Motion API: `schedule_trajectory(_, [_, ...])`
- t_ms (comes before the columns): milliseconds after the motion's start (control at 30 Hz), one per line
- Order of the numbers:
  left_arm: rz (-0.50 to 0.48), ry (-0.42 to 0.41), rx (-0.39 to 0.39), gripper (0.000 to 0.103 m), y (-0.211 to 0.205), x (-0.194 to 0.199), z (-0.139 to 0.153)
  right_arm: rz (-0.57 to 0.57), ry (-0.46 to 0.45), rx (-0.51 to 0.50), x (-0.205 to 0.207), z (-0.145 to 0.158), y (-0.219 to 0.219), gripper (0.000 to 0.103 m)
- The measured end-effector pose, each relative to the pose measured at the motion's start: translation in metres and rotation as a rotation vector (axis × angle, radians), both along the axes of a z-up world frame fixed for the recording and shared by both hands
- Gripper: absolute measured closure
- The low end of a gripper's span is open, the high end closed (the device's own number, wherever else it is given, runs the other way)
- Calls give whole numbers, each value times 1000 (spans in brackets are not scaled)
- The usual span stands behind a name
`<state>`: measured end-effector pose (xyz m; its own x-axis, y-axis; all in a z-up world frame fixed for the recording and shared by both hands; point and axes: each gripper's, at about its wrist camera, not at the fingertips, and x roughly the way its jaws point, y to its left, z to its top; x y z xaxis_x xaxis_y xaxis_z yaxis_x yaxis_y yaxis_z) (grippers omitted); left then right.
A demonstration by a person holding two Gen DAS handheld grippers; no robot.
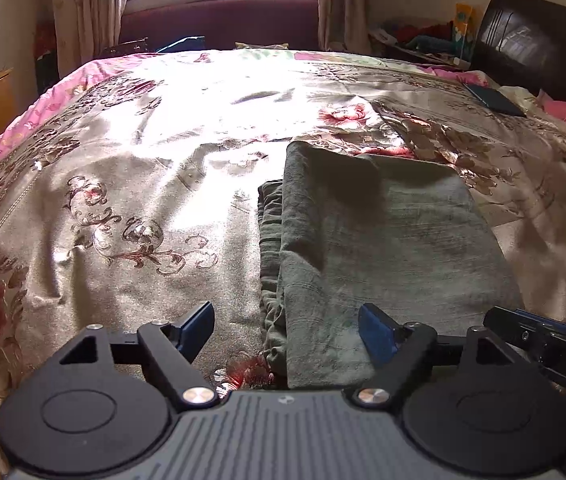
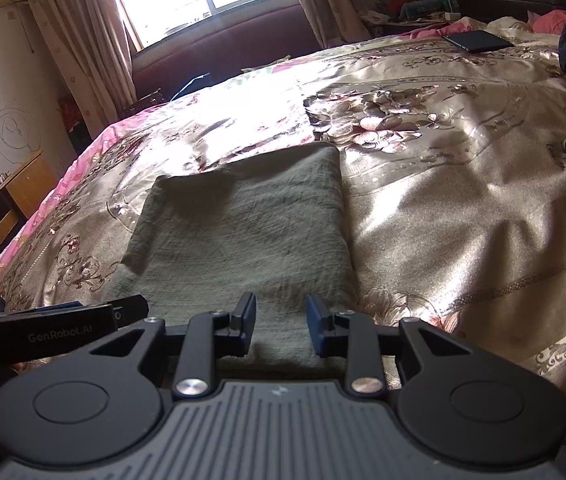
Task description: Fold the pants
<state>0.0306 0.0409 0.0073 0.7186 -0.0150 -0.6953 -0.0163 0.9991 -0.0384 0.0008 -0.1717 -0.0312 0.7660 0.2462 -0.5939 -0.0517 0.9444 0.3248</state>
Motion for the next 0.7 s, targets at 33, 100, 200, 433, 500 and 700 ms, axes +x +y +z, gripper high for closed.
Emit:
schedule_trajectory(33, [-1, -3, 5, 10, -1, -1, 0, 2, -1, 3, 0, 0, 0, 73])
schedule_trajectory(100, [-3, -4, 12, 9, -2, -2, 0, 4, 1, 7, 0, 0, 0, 72])
schedule_trajectory(200, [7, -12, 38, 2, -5, -5, 1, 7, -1, 18, 0, 1, -1, 72])
schedule_trajectory(433, [19, -7, 51, 0, -6, -6, 4, 6, 5, 35, 1, 1, -2, 72])
schedule_trajectory(500, [23, 2, 36, 0, -5, -5, 3, 7, 7, 39, 1, 1, -2, 72])
schedule_trajectory(700, [47, 41, 21, 0, -3, -3, 0, 17, 16, 35, 2, 0, -1, 72])
